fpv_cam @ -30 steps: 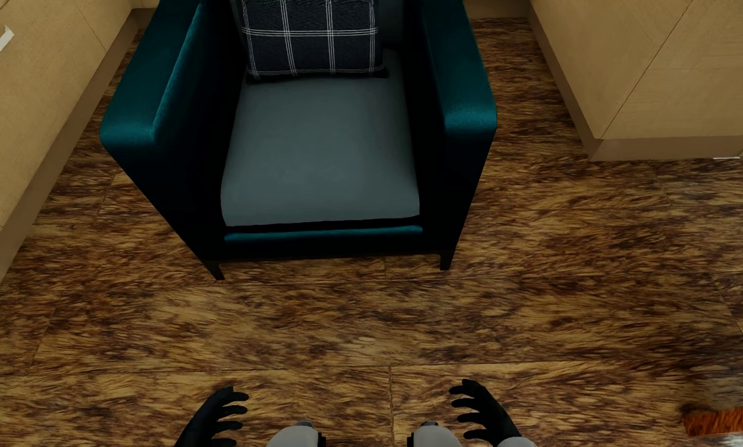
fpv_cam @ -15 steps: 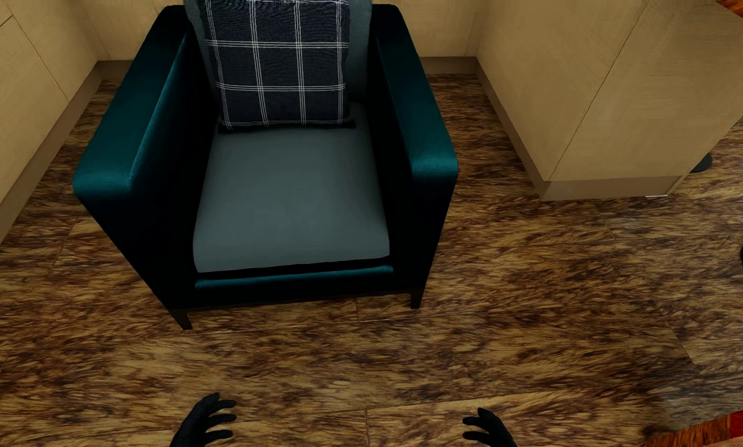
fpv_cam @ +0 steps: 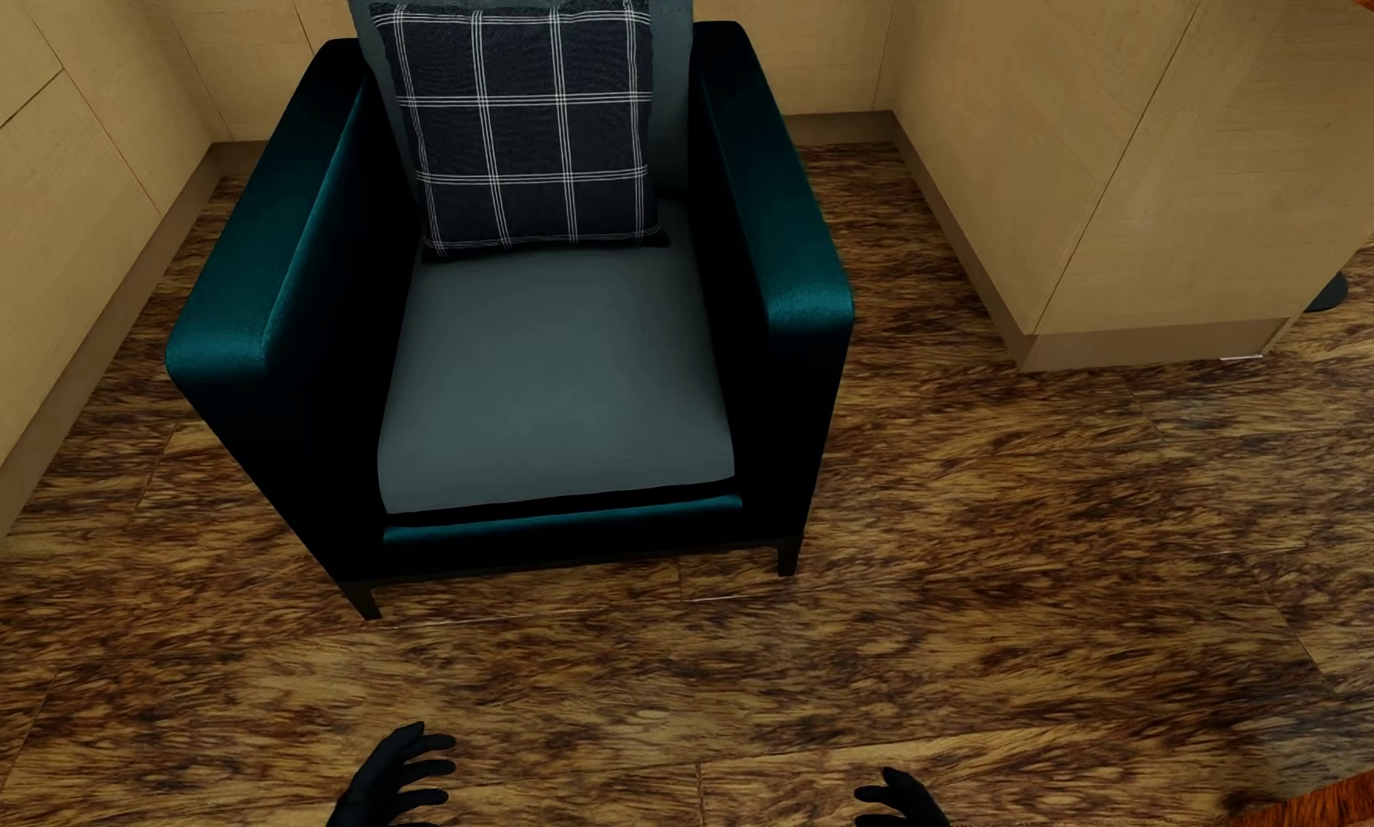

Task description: Walk towards the dark armchair

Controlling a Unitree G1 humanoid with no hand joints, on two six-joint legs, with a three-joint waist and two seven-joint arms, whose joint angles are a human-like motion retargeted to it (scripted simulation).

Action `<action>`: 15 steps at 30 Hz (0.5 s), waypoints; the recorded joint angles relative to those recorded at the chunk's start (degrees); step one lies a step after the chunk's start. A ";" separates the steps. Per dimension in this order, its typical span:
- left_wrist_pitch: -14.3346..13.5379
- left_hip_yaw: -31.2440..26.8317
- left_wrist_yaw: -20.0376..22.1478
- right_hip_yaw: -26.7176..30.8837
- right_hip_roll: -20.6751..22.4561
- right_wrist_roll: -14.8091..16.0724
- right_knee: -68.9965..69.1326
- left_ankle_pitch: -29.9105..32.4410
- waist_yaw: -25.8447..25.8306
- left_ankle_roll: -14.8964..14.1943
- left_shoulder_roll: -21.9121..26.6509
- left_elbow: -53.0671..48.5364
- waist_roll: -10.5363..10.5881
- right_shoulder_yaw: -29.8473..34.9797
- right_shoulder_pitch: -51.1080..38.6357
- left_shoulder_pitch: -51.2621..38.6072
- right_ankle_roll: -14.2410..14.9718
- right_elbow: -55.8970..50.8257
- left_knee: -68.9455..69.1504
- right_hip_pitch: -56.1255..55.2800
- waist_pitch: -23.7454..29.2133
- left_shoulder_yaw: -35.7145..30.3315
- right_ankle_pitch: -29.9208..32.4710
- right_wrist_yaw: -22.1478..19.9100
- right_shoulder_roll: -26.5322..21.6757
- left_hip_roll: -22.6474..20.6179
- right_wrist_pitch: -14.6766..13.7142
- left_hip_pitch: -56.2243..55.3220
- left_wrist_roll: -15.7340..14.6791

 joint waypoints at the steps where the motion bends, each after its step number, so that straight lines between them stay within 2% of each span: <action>1: 0.03 0.34 0.16 0.33 0.31 0.11 0.03 -0.07 -0.20 -0.11 -0.84 0.42 -0.17 -1.17 0.51 -0.69 -0.12 -0.31 -0.07 0.03 0.08 -0.43 0.05 0.68 -0.01 0.30 0.51 0.27 -0.12; 3: 0.27 0.17 -0.28 0.07 0.40 -0.24 -0.53 0.27 0.05 -0.27 -0.80 0.46 -0.41 -0.98 1.29 -2.73 -0.31 1.06 -0.66 0.22 0.10 -1.21 0.35 1.25 -1.50 0.45 0.66 0.43 -0.24; 6: -1.33 -0.45 -0.21 -0.56 0.61 -1.75 -1.14 0.18 -0.19 -0.39 0.76 0.62 -0.11 -2.37 1.67 -1.73 -0.41 -0.63 -0.49 0.87 0.59 -0.22 0.51 -1.35 -0.64 0.68 -0.88 0.50 0.21; 8: 0.16 -0.86 0.99 -0.97 0.28 -1.91 -0.26 0.16 0.15 -0.54 0.07 0.23 -0.76 -0.25 0.81 -2.00 -0.55 0.12 -0.24 0.66 0.82 -0.11 -0.02 -2.60 0.34 0.37 -2.09 0.38 0.34; 9: 0.56 -1.12 1.55 -1.22 0.01 -1.40 0.09 0.06 0.10 -0.48 -0.53 -0.15 -0.72 -1.39 0.91 -2.32 -0.47 0.57 0.03 0.77 1.00 -0.86 -0.30 -2.51 0.34 0.10 -2.60 0.38 0.20; 12: -0.62 -0.97 1.73 -1.10 -0.14 0.01 0.13 0.19 0.37 -0.57 -0.35 1.04 -0.87 -0.31 1.62 -1.60 -0.57 -0.39 -0.65 0.43 -0.13 -1.09 -0.54 -2.13 0.53 -0.02 -2.12 0.39 -0.08; 15: 0.22 -0.68 0.11 -0.78 -0.19 -0.50 0.76 -0.44 0.58 -0.34 -0.67 0.85 -0.02 -1.66 1.12 -2.48 -0.35 -0.21 0.17 0.38 0.28 -0.18 -0.98 -1.51 -0.25 -0.09 -1.81 0.37 -0.24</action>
